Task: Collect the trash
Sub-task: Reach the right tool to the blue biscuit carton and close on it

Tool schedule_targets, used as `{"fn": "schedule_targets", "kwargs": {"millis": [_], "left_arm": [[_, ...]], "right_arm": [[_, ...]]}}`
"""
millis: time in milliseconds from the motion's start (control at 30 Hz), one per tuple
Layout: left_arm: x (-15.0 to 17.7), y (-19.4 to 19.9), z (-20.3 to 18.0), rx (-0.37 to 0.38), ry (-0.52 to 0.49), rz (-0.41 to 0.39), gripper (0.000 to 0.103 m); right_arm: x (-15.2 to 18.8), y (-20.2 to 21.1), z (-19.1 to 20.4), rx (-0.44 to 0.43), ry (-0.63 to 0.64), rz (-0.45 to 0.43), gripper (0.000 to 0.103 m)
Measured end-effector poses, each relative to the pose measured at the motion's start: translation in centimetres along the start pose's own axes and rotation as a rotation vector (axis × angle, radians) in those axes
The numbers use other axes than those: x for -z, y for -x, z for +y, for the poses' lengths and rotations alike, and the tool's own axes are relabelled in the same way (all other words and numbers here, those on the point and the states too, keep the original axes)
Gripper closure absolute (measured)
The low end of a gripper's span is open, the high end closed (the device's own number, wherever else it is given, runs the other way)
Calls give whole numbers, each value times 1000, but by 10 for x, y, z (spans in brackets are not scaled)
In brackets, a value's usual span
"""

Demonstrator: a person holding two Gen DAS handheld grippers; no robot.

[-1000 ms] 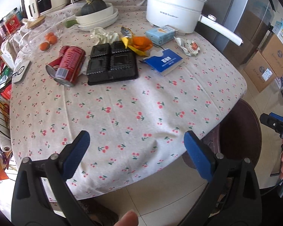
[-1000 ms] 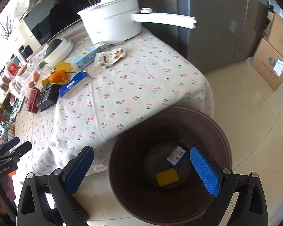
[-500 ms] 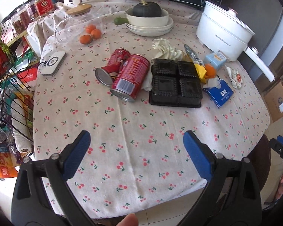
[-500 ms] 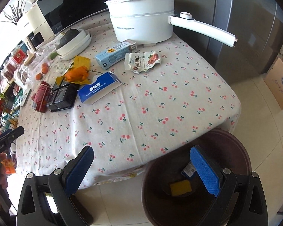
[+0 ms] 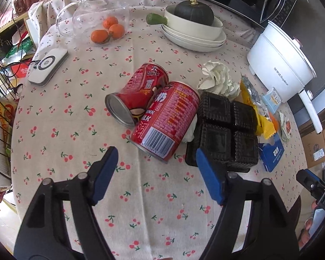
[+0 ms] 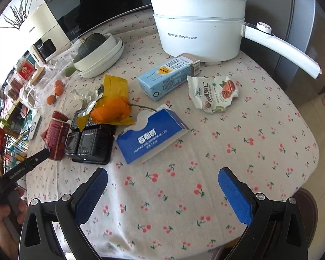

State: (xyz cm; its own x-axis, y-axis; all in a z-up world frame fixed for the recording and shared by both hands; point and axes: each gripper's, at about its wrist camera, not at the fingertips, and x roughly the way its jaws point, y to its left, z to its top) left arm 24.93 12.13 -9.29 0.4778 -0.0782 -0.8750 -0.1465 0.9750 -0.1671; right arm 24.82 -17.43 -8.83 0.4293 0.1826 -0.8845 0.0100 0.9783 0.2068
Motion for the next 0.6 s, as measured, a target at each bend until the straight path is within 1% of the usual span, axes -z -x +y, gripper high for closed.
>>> {"fn": "schedule_targets", "kwargs": {"millis": [67,133,167,233,367,467,500,533,600], "left_arm": [[-2,-4,-2,-7,-14,1,33],[-3,-8,-2,-13,-17,2,35],[-4,-10,-1,-13,-12,4,36],[-4,-14,1,-5,0,11,41],[-4,-19,2,-12,-4,12,45],[-4,-21,2,1,-11,14,47],[-4,-22,3,14,-13,21,56],[-4,-24,3,16,-14,33,60],[-3,-27,2,9,-22,46,65]], "right_arm": [[-7,-11,3,-23,32,0,0],[-12,-21,8,-21,74,3,0],[-13,-26,11,-14,98,2,0],[-15,-36,18,5,146,1,0],[-16,-55,32,54,248,0,0],[-15,-70,38,88,306,18,0],[-15,-74,38,101,319,23,0],[-15,-78,38,112,327,28,0],[-16,-84,35,115,329,39,0]]}}
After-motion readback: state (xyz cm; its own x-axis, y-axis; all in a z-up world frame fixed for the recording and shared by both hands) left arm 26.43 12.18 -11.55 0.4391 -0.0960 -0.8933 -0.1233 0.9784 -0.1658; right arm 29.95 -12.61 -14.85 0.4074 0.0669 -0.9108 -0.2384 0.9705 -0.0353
